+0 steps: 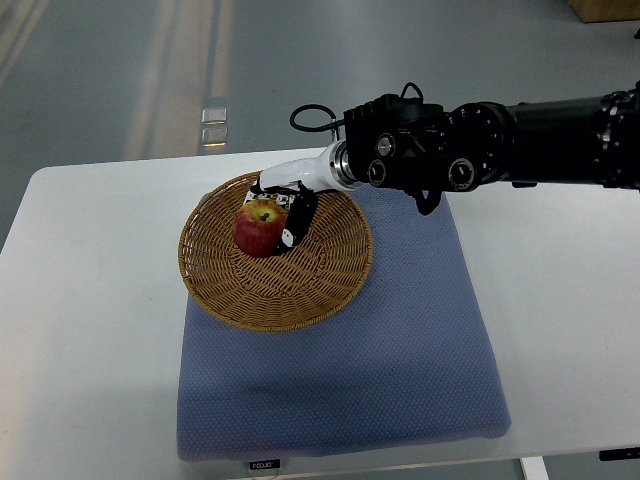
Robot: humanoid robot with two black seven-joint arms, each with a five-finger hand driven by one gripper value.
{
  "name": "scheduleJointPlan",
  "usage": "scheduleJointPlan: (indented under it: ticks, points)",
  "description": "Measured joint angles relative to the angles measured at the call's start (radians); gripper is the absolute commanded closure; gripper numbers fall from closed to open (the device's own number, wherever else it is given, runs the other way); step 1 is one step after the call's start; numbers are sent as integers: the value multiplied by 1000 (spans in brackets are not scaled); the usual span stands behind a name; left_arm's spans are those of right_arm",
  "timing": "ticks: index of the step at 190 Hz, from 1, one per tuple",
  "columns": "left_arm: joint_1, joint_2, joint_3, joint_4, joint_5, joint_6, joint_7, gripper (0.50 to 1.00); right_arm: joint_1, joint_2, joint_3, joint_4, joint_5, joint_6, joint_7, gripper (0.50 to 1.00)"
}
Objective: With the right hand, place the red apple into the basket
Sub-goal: 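Carry the apple over the wicker basket and lower it inside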
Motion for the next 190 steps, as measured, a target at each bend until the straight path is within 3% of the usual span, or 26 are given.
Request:
scheduleJointPlan:
  ticks: [76, 130, 147, 181, 190]
  points:
    - [1, 0, 1, -1, 0, -1, 0, 500, -81, 0, 1, -8, -35, -58, 2, 861]
    - [1, 0, 2, -2, 0, -1, 0, 500, -124, 0, 1, -13, -38, -106, 14, 818]
    - [1, 0, 2, -2, 0, -1, 0, 500, -132, 0, 1, -16, -38, -109, 15, 750]
    - [1, 0, 2, -2, 1, -1, 0, 500, -143, 0, 1, -17, -38, -109, 16, 711]
    - [1, 0, 2, -2, 1, -1, 0, 500, -146, 0, 1, -18, -38, -110, 17, 675]
